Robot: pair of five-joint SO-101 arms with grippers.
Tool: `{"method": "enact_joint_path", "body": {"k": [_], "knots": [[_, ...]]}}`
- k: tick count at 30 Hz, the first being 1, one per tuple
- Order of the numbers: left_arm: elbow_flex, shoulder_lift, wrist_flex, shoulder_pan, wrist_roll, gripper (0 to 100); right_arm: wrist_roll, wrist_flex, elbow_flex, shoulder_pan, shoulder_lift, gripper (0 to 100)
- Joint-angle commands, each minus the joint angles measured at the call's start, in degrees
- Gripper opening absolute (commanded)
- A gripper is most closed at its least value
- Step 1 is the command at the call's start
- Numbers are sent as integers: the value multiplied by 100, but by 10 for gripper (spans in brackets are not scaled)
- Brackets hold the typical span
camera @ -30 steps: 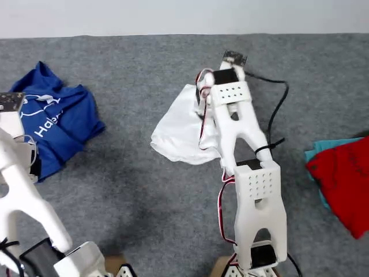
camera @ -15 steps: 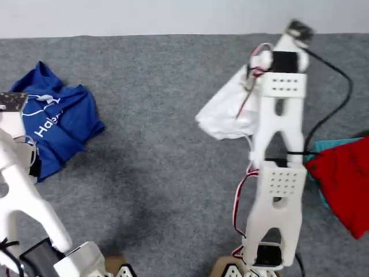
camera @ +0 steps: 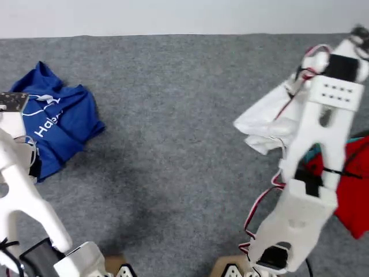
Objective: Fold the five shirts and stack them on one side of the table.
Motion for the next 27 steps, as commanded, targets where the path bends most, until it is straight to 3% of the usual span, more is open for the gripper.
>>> {"method": "enact_joint_path", "body": {"k": [1, 7, 16, 27], "knots": [[-198, -193, 9, 44, -35, 3, 220, 215, 114, 488, -848, 8], [-198, -176, 9, 202, -44, 3, 554, 207, 281, 1218, -1112, 8], [-198, -167, 9, 1046, -9, 3, 1073, 198, 563, 2316, -1086, 8], [-189, -158, 18, 1108, -9, 3, 1688, -66, 1380, 3424, -998, 8]]}}
